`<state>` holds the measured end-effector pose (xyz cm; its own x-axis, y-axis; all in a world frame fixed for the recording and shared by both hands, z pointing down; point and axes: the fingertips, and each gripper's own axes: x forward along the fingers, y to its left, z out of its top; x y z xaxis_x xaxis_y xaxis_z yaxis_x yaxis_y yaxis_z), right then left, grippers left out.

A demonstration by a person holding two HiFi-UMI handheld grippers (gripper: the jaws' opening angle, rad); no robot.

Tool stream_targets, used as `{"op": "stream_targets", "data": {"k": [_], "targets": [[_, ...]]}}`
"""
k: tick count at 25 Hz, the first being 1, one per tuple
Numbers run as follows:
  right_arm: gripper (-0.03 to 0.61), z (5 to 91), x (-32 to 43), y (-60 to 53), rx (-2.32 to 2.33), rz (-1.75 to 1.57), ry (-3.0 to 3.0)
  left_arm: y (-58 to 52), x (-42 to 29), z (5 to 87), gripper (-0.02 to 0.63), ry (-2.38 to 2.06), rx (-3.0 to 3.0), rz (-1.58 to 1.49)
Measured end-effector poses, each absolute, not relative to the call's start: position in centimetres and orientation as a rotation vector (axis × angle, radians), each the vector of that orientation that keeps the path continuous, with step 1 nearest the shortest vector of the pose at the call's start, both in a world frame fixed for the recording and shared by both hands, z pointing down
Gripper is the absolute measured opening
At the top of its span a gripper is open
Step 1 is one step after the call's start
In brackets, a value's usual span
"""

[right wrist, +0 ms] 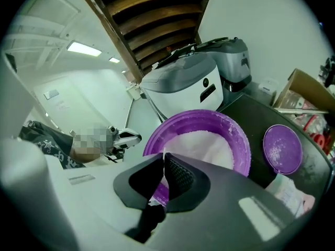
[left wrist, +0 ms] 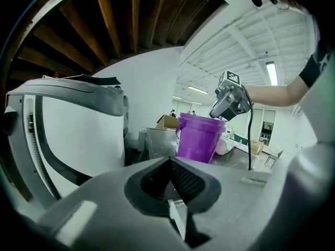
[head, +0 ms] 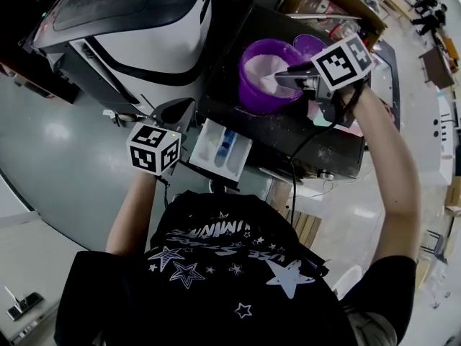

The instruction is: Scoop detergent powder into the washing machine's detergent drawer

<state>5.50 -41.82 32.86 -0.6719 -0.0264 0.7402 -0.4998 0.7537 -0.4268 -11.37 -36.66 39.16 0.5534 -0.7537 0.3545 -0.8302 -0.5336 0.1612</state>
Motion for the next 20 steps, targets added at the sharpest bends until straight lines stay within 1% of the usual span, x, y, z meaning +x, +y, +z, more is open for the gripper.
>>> {"op": "stream_targets", "data": {"k": [20], "targets": [[0.035, 29.3, 8.8, -42.0, 1.091, 1.056, -2.43, -35.7, -12.3, 39.0, 0.0, -1.081, 2.588, 0.388]]}}
